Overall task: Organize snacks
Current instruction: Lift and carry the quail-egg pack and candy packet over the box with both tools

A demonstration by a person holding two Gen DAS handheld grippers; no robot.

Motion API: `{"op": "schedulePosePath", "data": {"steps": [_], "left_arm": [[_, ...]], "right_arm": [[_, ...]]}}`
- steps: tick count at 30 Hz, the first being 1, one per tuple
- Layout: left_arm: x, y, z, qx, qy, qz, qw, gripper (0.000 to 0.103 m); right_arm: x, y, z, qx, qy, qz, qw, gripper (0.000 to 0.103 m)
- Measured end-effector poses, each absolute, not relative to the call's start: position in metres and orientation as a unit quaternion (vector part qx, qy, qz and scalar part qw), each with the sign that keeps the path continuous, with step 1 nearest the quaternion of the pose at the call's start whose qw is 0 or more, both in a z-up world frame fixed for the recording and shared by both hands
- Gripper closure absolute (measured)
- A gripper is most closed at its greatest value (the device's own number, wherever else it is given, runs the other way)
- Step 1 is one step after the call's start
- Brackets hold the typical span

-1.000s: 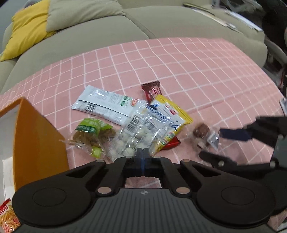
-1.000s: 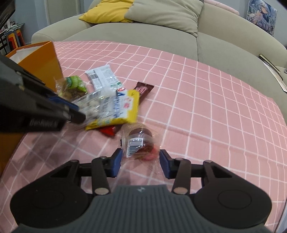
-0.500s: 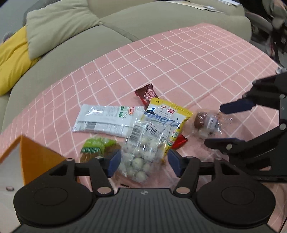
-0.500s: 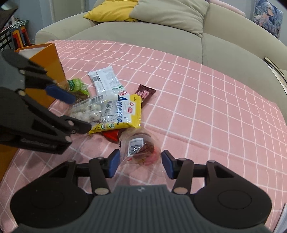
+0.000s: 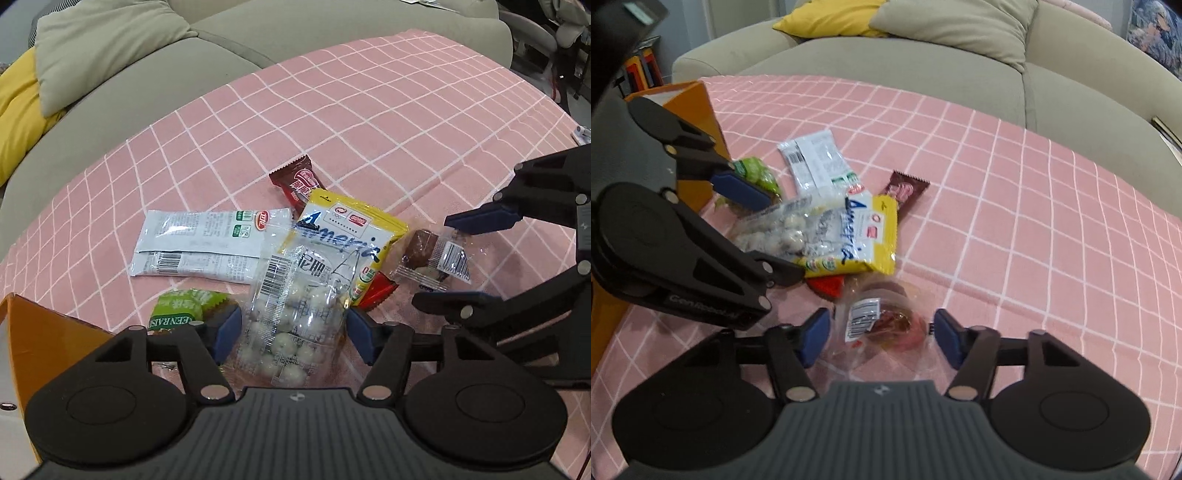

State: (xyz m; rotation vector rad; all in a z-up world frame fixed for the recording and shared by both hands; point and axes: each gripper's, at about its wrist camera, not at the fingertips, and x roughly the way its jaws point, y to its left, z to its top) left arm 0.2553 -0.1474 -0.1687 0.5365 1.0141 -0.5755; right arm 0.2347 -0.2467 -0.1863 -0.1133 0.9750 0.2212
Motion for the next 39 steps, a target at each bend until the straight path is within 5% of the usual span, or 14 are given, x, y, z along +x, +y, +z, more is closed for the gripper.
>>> {"op": "schedulePosePath", "data": {"steps": [5,16,29,31,39], "left_arm": [[0.252,-0.143,-0.164,0.232,0.481,-0.261,0.804,0.037],[0.208,-0.126,-0.151,0.157,0.551,-0.221,0.789,0.037],[0.174,-0.127,-0.162,0.172,0.563,-0.222,0.777,0.028],[0.177,-0.126,-0.163,0.175,0.561,-0.227,0.777,0.025],[0.182,-0.128,-0.172,0.182,0.569,-0.240,0.765,0.024]], "right_arm": [[0.231,-0.249,-0.186,-0.045,0.474,0.096,0.874,0.060],[0.186,-0.241,-0.179,-0.038,0.480,0.084,0.872,0.061],[0.122,-0.228,-0.176,-0.089,0.446,0.093,0.886,0.054],[0.122,-0.228,-0.173,-0.096,0.436,0.100,0.889,0.045],[0.132,-0.221,-0.179,-0.124,0.436,0.125,0.882,0.050]]}}
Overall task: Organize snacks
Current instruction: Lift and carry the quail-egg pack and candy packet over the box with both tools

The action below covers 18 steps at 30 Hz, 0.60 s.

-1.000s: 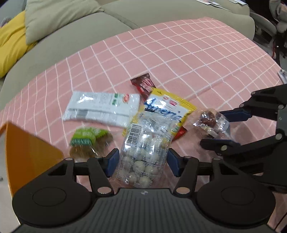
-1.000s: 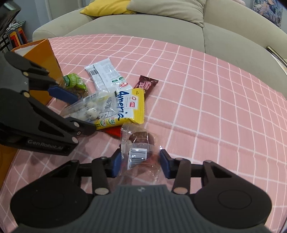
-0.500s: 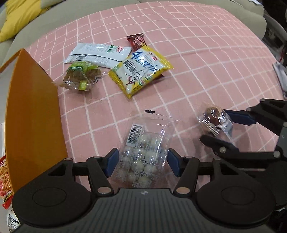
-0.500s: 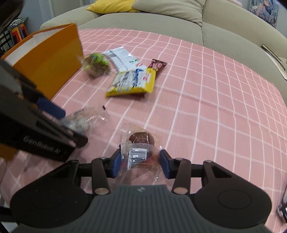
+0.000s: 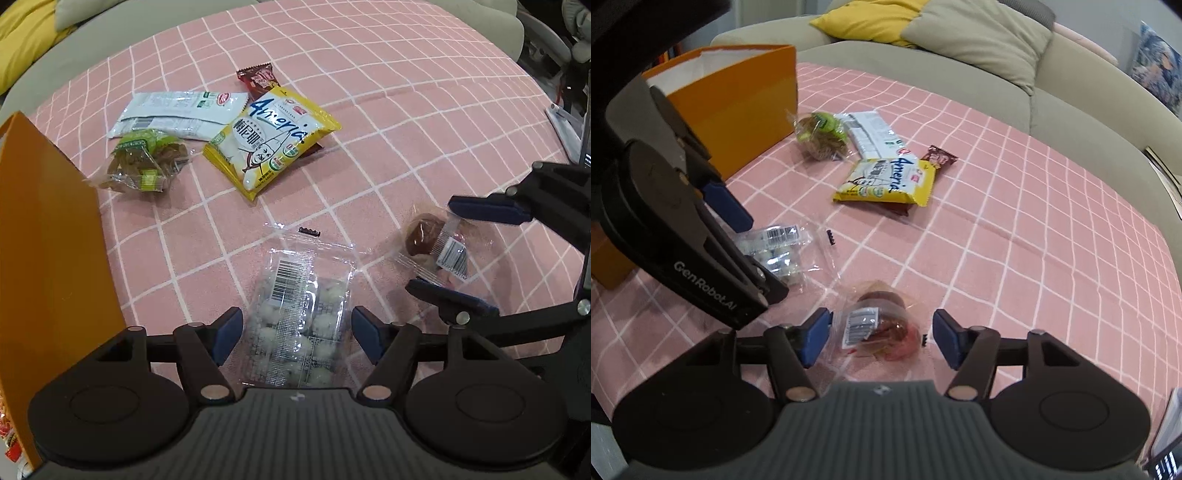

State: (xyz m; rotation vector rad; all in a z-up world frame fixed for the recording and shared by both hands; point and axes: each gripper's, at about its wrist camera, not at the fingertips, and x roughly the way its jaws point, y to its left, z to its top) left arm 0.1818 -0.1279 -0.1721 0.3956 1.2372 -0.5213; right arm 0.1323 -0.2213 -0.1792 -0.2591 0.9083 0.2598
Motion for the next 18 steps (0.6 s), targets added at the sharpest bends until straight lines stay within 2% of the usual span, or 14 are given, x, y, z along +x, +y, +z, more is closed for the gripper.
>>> {"op": "schedulePosePath", "data": {"steps": [2,4,10,18], "left_arm": [[0.184,-0.127,-0.174,0.174,0.575,-0.238,0.763,0.026],[0.182,-0.127,-0.174,0.168,0.576,-0.239,0.764,0.033],[0.178,-0.127,-0.173,0.155,0.572,-0.220,0.775,0.037],[0.166,-0.120,-0.164,0.116,0.568,-0.190,0.792,0.041]], "right_arm": [[0.132,-0.219,-0.181,-0.133,0.434,0.126,0.882,0.053],[0.132,-0.218,-0.182,-0.134,0.435,0.125,0.882,0.055],[0.135,-0.214,-0.183,-0.138,0.443,0.108,0.879,0.062],[0.134,-0.211,-0.176,-0.122,0.453,0.100,0.878,0.065]]}}
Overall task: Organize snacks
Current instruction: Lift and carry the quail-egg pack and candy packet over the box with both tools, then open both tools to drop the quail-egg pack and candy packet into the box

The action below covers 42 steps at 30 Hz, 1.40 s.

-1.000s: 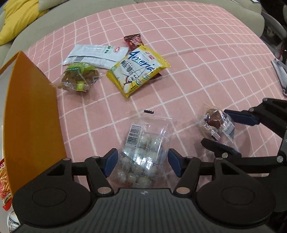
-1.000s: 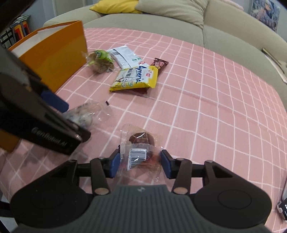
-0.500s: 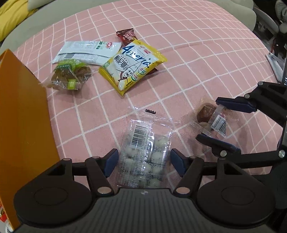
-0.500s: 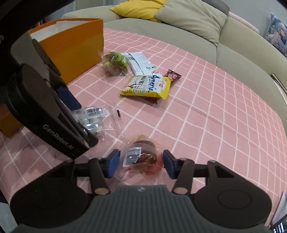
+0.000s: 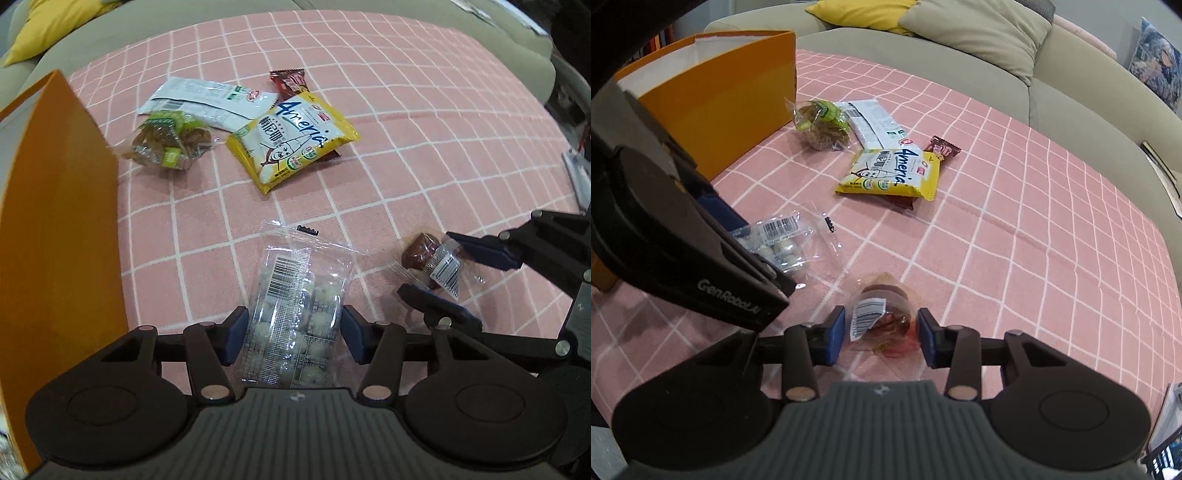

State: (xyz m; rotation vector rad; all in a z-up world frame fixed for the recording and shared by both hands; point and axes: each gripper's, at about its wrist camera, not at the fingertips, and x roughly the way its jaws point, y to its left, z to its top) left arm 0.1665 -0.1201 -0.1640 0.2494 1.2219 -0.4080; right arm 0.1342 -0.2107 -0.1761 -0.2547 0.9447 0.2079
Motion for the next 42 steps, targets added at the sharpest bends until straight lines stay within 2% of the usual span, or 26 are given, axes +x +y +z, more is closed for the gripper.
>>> {"op": "schedulePosePath", "data": {"steps": [8,16,30,36,42], "left_arm": [[0.145,-0.108,-0.127,0.081,0.540,-0.167,0.821,0.041],[0.128,-0.088,-0.090,0.051,0.510,-0.144,0.846,0.041],[0.110,-0.004,-0.025,-0.017,0.437,-0.087,0.895,0.041],[0.128,0.048,-0.017,-0.025,0.440,-0.050,0.896,0.041],[0.157,0.081,-0.027,-0.022,0.476,-0.038,0.878,0.041]], "right_arm": [[0.124,-0.212,-0.156,-0.074,0.458,0.080,0.882,0.064],[0.111,-0.193,-0.116,-0.057,0.423,0.080,0.901,0.064],[0.121,-0.141,-0.057,-0.027,0.361,0.123,0.924,0.064],[0.139,-0.096,-0.041,-0.050,0.342,0.187,0.920,0.064],[0.163,-0.052,-0.039,-0.096,0.345,0.253,0.899,0.064]]}}
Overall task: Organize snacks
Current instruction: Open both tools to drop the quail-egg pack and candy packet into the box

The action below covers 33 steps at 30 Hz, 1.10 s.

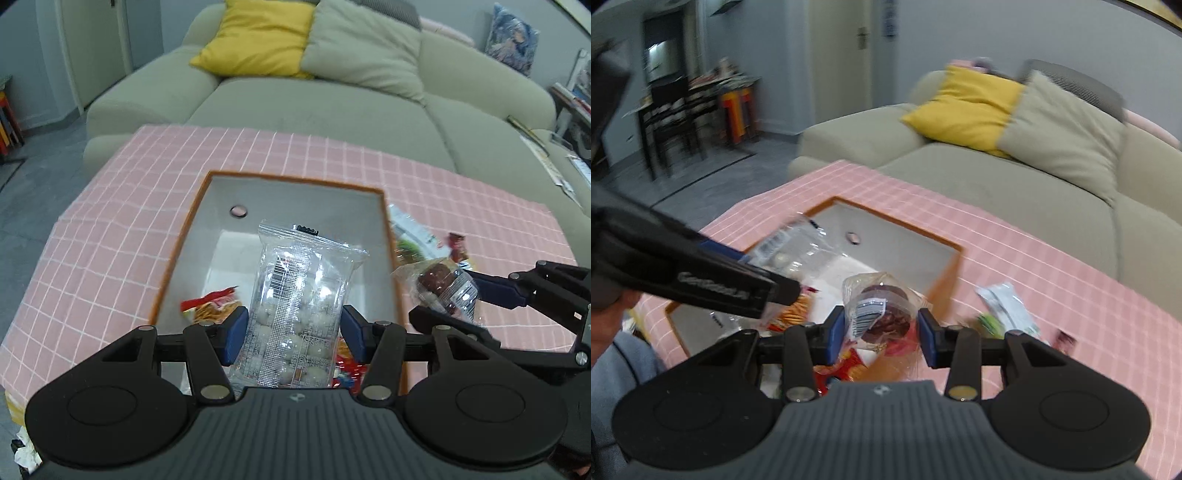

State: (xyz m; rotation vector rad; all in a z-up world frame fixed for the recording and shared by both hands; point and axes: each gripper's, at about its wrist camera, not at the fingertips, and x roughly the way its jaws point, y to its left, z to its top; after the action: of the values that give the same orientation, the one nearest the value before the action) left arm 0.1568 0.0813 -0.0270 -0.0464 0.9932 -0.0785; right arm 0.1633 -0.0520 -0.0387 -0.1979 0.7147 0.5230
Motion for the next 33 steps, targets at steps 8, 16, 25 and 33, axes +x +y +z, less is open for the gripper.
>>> {"op": "schedulePosePath", "data": {"steps": [8,16,25,33], "left_arm": [[0.195,0.093,-0.061,-0.003,0.524,-0.050,0.850,0.041],[0.219,0.087,-0.093,0.033,0.558,-0.067,0.826,0.041],[0.231,0.088,-0.117,0.041,0.589,-0.063,0.805,0.040],[0.240,0.081,-0.127,0.057,0.605,-0.069,0.791,0.038]], "right_arm": [[0.198,-0.010,-0.070,-0.212,0.369,0.281,0.860,0.064],[0.227,0.006,-0.096,-0.276,0.392,0.305,0.823,0.064],[0.241,0.015,-0.120,-0.327,0.404,0.316,0.793,0.064],[0.246,0.022,-0.133,-0.347,0.419,0.333,0.771,0.063]]}}
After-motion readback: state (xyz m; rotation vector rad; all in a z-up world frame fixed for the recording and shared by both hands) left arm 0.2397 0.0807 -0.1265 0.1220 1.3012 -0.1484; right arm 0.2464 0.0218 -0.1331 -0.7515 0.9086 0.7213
